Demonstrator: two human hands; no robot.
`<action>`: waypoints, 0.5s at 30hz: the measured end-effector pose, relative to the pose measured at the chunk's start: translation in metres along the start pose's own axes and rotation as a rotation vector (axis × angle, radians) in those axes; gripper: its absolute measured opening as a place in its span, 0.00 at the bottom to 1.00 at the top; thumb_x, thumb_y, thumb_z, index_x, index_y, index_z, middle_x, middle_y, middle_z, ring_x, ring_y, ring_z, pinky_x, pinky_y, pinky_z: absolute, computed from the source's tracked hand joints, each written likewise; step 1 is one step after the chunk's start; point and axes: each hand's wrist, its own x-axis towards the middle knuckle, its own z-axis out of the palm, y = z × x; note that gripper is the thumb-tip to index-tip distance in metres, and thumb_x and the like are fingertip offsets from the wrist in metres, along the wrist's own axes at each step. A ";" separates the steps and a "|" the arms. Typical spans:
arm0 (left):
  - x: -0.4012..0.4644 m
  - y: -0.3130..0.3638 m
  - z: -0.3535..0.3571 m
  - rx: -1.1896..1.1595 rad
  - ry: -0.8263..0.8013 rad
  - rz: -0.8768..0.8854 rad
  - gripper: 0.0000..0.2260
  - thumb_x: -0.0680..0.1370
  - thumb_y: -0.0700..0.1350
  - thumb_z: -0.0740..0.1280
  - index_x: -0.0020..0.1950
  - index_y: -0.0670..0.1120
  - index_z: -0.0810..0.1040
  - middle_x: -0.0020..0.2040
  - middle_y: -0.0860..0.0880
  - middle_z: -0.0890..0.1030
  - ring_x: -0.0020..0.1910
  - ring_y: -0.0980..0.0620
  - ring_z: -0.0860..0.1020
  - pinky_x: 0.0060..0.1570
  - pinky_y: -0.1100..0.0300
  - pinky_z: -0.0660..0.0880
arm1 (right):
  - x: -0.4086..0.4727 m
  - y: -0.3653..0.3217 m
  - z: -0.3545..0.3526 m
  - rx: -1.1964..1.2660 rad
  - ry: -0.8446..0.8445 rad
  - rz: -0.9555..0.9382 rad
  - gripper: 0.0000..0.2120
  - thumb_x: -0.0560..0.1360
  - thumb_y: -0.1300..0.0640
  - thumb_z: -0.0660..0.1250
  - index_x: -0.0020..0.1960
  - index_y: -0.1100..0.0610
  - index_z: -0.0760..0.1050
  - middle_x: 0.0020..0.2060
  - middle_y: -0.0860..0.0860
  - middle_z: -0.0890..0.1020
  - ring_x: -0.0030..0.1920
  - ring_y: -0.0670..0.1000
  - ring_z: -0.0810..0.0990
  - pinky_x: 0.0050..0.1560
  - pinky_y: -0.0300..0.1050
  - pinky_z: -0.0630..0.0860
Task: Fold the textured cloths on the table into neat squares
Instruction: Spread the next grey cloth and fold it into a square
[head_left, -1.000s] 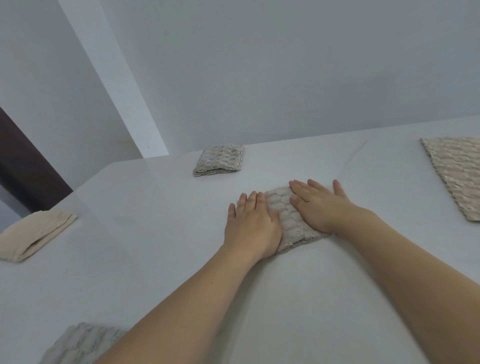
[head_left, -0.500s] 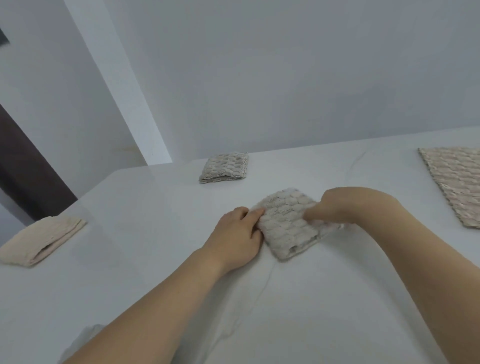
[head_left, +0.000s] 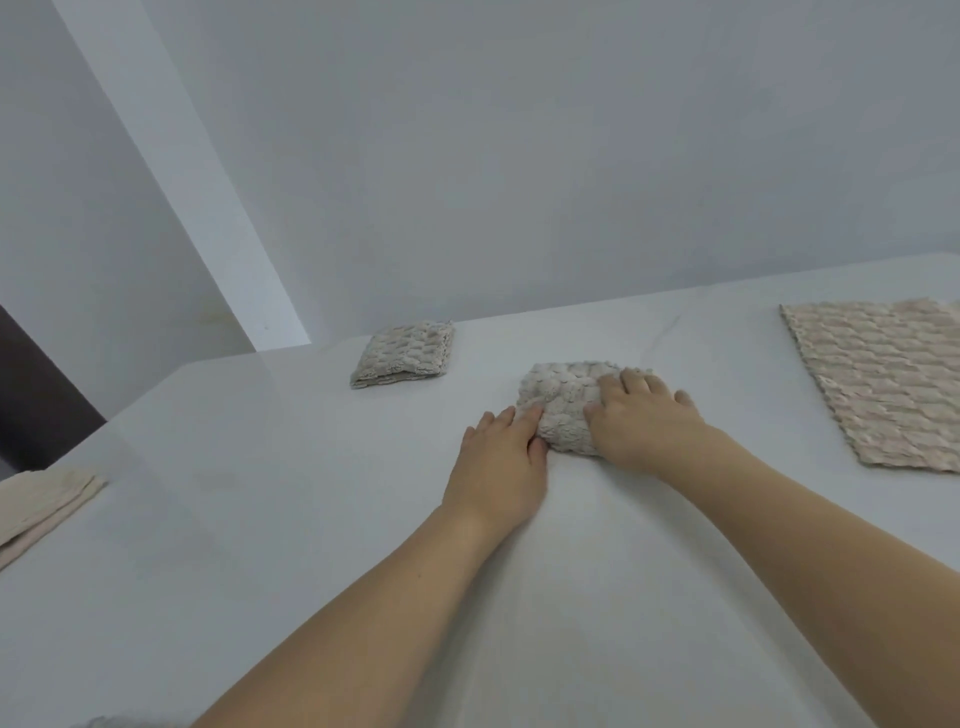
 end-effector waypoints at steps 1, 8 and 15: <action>0.008 0.001 0.002 0.004 -0.006 -0.009 0.22 0.84 0.48 0.53 0.79 0.51 0.61 0.76 0.49 0.65 0.75 0.43 0.61 0.75 0.48 0.54 | 0.008 0.007 0.002 0.036 0.019 -0.015 0.27 0.82 0.46 0.44 0.79 0.55 0.49 0.78 0.53 0.50 0.78 0.55 0.47 0.75 0.60 0.49; 0.075 0.011 0.019 0.025 -0.037 -0.078 0.23 0.84 0.49 0.50 0.80 0.51 0.57 0.78 0.48 0.63 0.77 0.41 0.58 0.76 0.43 0.52 | 0.074 0.037 0.003 0.039 0.089 -0.077 0.27 0.82 0.46 0.43 0.79 0.54 0.48 0.79 0.52 0.48 0.78 0.54 0.44 0.76 0.58 0.46; 0.129 0.019 0.029 0.006 -0.037 -0.102 0.23 0.84 0.49 0.50 0.80 0.51 0.57 0.78 0.50 0.63 0.77 0.40 0.57 0.76 0.44 0.51 | 0.132 0.059 -0.007 -0.018 0.123 -0.108 0.27 0.82 0.46 0.43 0.79 0.54 0.50 0.79 0.53 0.51 0.78 0.54 0.48 0.76 0.55 0.47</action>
